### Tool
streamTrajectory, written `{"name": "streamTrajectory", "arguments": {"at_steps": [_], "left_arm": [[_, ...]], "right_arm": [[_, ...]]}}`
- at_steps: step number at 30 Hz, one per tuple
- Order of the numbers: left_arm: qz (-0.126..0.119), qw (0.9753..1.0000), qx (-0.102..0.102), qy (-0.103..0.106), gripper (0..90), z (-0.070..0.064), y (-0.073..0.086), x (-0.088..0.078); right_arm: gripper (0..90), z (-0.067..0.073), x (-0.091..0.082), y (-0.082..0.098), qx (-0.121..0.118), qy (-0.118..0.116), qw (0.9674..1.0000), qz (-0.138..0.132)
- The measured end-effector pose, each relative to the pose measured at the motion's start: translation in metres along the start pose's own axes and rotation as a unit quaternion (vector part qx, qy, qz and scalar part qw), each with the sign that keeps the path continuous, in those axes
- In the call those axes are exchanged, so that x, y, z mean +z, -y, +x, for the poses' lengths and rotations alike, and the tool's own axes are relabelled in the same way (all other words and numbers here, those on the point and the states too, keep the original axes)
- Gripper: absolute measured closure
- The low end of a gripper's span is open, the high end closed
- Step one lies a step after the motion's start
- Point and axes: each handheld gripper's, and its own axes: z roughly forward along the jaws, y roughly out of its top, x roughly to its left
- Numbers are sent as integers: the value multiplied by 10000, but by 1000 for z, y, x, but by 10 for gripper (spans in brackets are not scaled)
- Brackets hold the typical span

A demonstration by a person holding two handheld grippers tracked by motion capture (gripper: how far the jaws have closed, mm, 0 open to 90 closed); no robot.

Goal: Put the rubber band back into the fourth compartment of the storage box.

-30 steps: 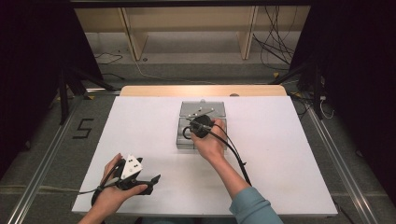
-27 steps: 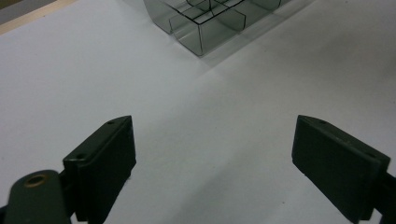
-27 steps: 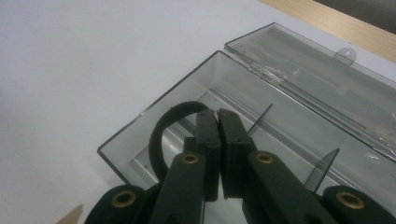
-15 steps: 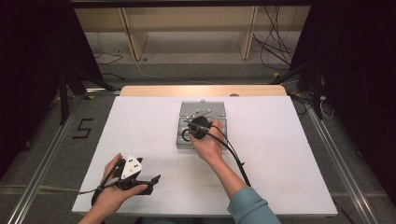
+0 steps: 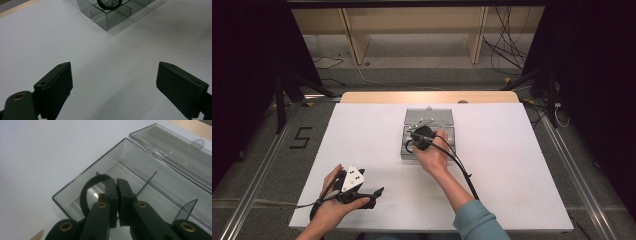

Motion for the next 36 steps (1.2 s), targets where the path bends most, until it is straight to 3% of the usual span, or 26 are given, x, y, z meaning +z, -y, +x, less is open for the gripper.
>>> {"name": "streamTrajectory", "arguments": {"at_steps": [36], "left_arm": [[-14,10000,0,6,134,0,0,0]], "right_arm": [[882,6,14,-2,-245,3,9994,260]]}}
